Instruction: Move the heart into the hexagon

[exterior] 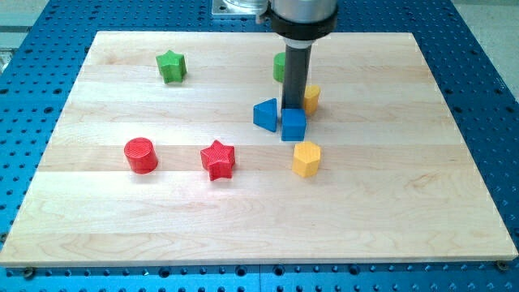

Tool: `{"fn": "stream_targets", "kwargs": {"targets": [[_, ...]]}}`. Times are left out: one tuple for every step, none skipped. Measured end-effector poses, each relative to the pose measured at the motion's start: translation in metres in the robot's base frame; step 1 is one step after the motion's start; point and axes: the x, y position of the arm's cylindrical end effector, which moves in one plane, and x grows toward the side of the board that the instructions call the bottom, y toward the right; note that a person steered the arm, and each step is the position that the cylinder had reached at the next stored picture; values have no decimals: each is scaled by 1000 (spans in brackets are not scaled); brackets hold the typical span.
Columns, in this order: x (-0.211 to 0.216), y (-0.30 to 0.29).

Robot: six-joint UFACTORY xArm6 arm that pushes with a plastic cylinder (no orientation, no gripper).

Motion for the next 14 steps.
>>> {"fn": "stream_targets", "kwargs": {"targets": [[-52,8],[-67,46],[-68,90],[-74,113],[-83,128],[-35,121],[23,117],[20,134],[6,216],[36,236],[37,166],[42,62],[44,25],[11,79]]}}
